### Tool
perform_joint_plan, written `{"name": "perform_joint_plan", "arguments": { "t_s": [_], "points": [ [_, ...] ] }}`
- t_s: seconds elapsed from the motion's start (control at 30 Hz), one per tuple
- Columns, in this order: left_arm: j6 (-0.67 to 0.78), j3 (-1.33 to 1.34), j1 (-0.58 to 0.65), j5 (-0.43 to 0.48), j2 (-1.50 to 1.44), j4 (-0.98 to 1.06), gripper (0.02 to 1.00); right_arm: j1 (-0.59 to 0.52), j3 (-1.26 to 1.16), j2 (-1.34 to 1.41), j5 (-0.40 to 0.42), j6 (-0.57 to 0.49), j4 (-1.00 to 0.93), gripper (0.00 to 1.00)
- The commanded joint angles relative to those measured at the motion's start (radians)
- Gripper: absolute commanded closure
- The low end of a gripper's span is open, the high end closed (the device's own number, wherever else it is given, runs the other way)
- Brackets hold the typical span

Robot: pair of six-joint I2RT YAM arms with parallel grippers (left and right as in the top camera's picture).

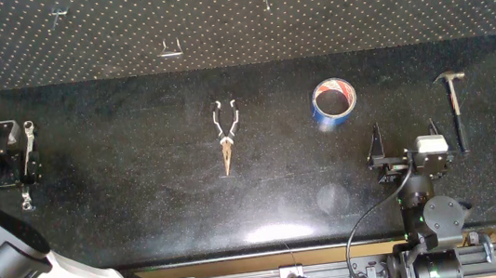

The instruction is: Place Tools Onto Pegboard

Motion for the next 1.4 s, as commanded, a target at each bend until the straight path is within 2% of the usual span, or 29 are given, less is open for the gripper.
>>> {"name": "perform_joint_plan", "arguments": {
  "t_s": [0.03,0.6,0.63,0.67,0.9,0.97,1.03,1.07,1.1,1.13,1.2,1.3,1.4],
  "points": [
    [0.032,0.018,-0.007,-0.013,0.065,0.020,0.025,0.007,-0.005,-0.007,0.009,-0.017,-0.002,0.025],
    [0.046,-0.044,-0.001,-0.040,0.152,0.077,0.040,0.007,-0.005,-0.007,0.009,-0.017,-0.002,0.025],
    [0.046,-0.057,-0.001,-0.040,0.152,0.087,0.722,0.007,-0.005,-0.007,0.009,-0.017,-0.002,0.025],
    [0.046,-0.079,-0.001,-0.040,0.152,0.108,0.978,0.007,-0.005,-0.007,0.009,-0.017,-0.002,0.027],
    [0.042,-0.109,-0.001,-0.030,0.143,0.139,0.989,0.007,-0.005,-0.007,0.009,-0.017,-0.002,0.025],
    [-0.050,-0.109,-0.002,0.014,0.031,0.127,0.989,0.007,-0.005,-0.007,0.009,-0.017,-0.002,0.025],
    [-0.192,-0.145,-0.050,-0.014,-0.291,0.049,0.989,0.007,-0.005,-0.007,0.009,-0.017,-0.002,0.025],
    [-0.220,-0.270,-0.169,-0.014,-0.525,0.063,0.989,0.007,-0.005,-0.007,0.009,-0.017,-0.002,0.027],
    [-0.363,-0.387,-0.298,-0.027,-0.713,0.142,0.989,0.007,-0.005,-0.007,0.009,-0.017,-0.002,0.025],
    [-0.604,-0.480,-0.400,-0.102,-0.859,0.215,0.989,0.007,-0.005,-0.007,0.009,-0.017,-0.002,0.025],
    [-0.779,-0.609,-0.516,-0.134,-1.011,0.264,0.989,0.007,-0.005,-0.007,0.009,-0.017,-0.002,0.025],
    [-0.797,-0.736,-0.600,-0.134,-1.071,0.533,0.989,0.007,-0.005,-0.007,0.009,-0.017,-0.002,0.027],
    [-0.797,-0.801,-0.609,-0.145,-1.032,0.864,0.989,0.007,-0.005,-0.007,0.009,-0.017,-0.002,0.025]
  ]
}}
